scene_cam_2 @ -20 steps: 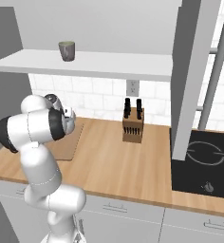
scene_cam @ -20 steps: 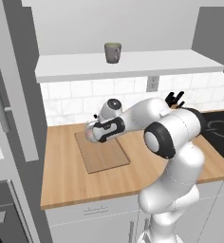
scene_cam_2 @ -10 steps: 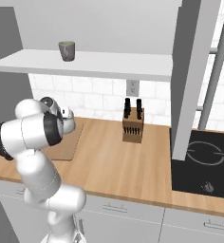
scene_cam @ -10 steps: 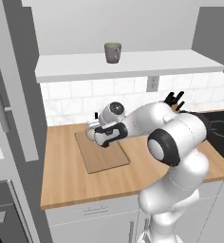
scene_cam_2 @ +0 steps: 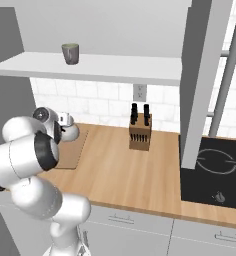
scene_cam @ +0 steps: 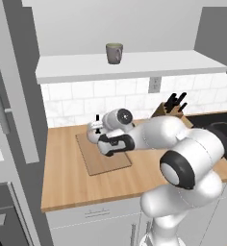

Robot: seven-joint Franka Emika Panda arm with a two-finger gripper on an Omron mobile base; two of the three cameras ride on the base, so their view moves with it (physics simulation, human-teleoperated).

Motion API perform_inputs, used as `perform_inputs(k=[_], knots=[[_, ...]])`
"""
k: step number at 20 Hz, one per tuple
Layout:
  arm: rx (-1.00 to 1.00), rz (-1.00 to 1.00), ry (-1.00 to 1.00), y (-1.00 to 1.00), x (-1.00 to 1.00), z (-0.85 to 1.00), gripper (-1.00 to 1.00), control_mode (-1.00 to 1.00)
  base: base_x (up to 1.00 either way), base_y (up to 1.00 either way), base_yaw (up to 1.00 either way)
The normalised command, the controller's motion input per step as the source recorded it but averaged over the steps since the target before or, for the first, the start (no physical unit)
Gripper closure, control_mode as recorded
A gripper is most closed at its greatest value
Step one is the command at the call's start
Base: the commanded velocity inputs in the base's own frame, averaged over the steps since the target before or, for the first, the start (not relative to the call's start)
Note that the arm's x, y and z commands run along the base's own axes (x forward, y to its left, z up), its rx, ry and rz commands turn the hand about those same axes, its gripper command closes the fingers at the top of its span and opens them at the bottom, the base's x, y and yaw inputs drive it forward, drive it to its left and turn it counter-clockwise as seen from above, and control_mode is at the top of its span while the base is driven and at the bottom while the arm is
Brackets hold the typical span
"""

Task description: Pick the kettle from the counter and place it on the tray. Then pick the mug from the cabinet and place it on the tray. Then close the cabinet doors.

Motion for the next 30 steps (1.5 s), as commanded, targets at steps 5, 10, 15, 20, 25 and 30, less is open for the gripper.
perform_inputs(k=[5,10,15,20,25,30], knots=[[0.01,-0.03,-0.03,-0.01,-0.28,0.58,-1.00,-1.00,0.00,0.00,0.00],[0.00,-0.05,0.00,-0.02,-0.37,0.53,-1.00,-1.00,0.00,0.00,0.00],[0.00,-0.06,0.00,-0.08,-0.46,0.47,-1.00,-1.00,0.00,0.00,0.00],[0.03,0.00,0.00,-0.06,-0.47,0.45,-1.00,-1.00,0.00,0.00,0.00],[0.03,0.00,0.00,-0.04,-0.43,0.42,-1.00,-1.00,0.00,0.00,0.00],[0.01,0.00,0.00,-0.06,-0.46,0.44,-1.00,-1.00,0.00,0.00,0.00]])
